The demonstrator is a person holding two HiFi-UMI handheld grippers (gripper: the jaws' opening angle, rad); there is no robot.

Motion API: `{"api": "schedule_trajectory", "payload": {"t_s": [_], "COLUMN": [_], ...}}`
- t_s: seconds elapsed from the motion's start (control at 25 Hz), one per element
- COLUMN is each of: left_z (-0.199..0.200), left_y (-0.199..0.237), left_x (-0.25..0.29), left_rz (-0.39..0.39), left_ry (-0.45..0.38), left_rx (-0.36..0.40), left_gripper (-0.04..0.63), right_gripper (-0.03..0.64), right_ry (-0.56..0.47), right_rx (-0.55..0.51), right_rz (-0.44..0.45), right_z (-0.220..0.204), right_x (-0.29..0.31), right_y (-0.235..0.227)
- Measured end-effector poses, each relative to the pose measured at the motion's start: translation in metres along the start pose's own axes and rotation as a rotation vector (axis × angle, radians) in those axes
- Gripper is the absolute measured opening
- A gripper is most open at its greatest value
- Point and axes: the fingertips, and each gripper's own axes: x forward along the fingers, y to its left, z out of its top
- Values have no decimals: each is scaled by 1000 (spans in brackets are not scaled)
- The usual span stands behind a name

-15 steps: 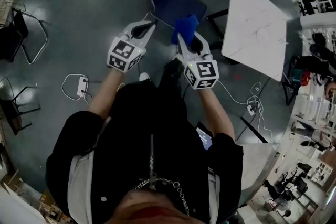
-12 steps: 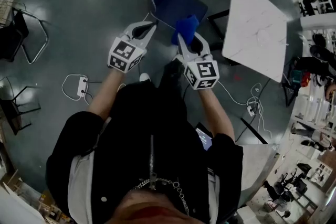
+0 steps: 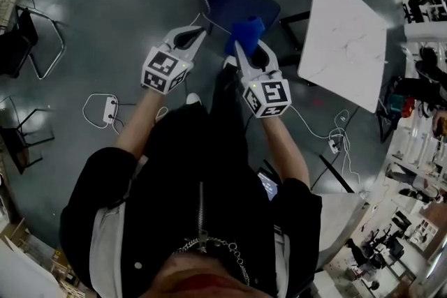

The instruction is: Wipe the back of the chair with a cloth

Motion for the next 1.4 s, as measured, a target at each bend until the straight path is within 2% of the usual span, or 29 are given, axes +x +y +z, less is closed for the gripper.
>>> {"api": "schedule_trajectory", "payload": {"t_s": [0.28,0.48,0.6,0.88,1.04,1.2,1.4], "left_z": [11,18,17,32,24,17,-3], "left_y": [26,56,77,131,156,180,203], "left_x": [40,88,113,176,204,207,208], "left_rz": [48,81,122,257,328,401,442], "left_ry": [10,40,67,79,105,125,154], "left_rx": [-11,-22,-52,-125,-165,-204,-258], "left_gripper": [9,9,9,9,9,9,9], "right_gripper": [114,114,114,115,115,115,115], "right_ry": [21,44,72,143,184,240,299], "right_rx": [-1,14,13,-75,-127,-154,-203], "right_rz": [62,110,178,334,416,478,533], "right_z": [-1,3,4,9,-5,-26,-61], "right_x": [41,86,120,196,235,272,317], "right_y": [-30,-77,-103,-156,-178,-183,-177]}}
